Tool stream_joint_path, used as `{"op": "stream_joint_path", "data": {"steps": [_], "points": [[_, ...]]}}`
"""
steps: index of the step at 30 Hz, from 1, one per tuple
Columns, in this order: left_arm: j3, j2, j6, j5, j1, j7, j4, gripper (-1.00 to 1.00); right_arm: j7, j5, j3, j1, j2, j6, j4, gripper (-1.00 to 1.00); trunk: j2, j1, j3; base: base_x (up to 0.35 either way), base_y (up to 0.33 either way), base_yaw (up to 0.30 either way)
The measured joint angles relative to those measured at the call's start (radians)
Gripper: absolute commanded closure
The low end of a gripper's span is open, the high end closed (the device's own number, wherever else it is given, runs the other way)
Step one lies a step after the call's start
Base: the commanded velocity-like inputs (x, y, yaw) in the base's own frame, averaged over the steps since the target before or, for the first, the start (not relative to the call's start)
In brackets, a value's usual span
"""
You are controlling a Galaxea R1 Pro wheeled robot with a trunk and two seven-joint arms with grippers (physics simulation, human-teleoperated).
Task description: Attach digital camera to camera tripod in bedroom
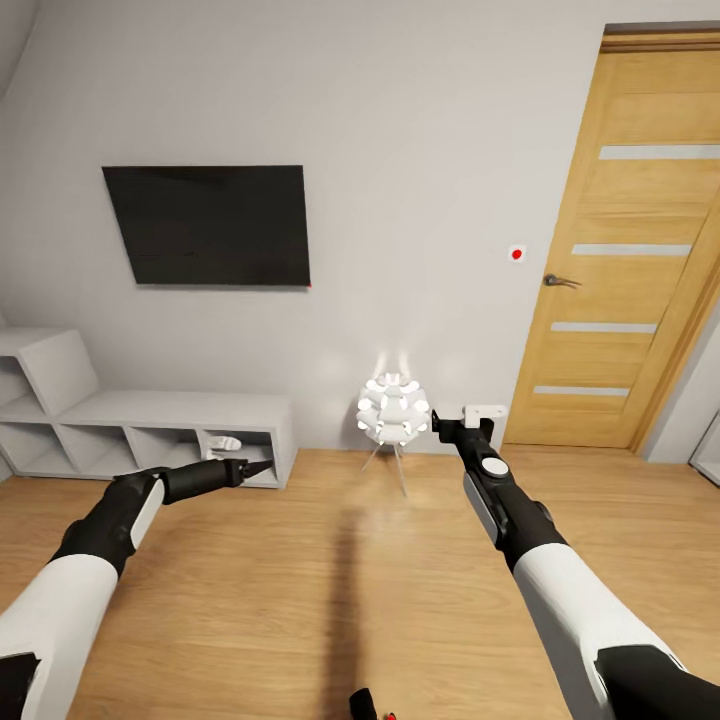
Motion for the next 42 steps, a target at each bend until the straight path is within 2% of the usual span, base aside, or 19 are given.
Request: {"op": "stream_joint_path", "data": {"steps": [10,15,27,34,42], "points": [[-0.001,0.003,0.002,-0.004,0.000,-0.016,-0.002,-1.00,0.000,0.000,-0.001,0.000,-0.001,-0.001,0.003,-1.00,0.000,0.000,0.000,0.000,0.000,0.000],[-0.002,0.003,0.001,-0.004,0.000,-0.019,-0.002,-1.00,-0.001,0.001,-0.001,0.000,-0.001,-0.001,0.005,-1.00,0.035,-0.019,0.016,0.000,0.000,0.000],[-0.002,0.003,0.018,-0.005,0.000,-0.020,-0.002,-1.00,-0.002,0.001,-0.001,0.000,-0.002,-0.002,0.017,-1.00,0.035,-0.019,0.016,0.000,0.000,0.000],[-0.002,0.004,0.093,-0.006,0.000,-0.015,-0.003,-1.00,-0.002,0.000,-0.001,0.000,-0.002,-0.002,0.020,-1.00,-0.014,0.008,-0.006,0.000,0.000,0.000],[-0.015,-0.001,0.119,-0.007,0.000,-0.014,-0.003,-1.00,-0.001,-0.001,-0.001,0.000,-0.003,-0.001,0.020,-1.00,-0.070,0.038,-0.031,0.000,0.000,-0.127]]}}
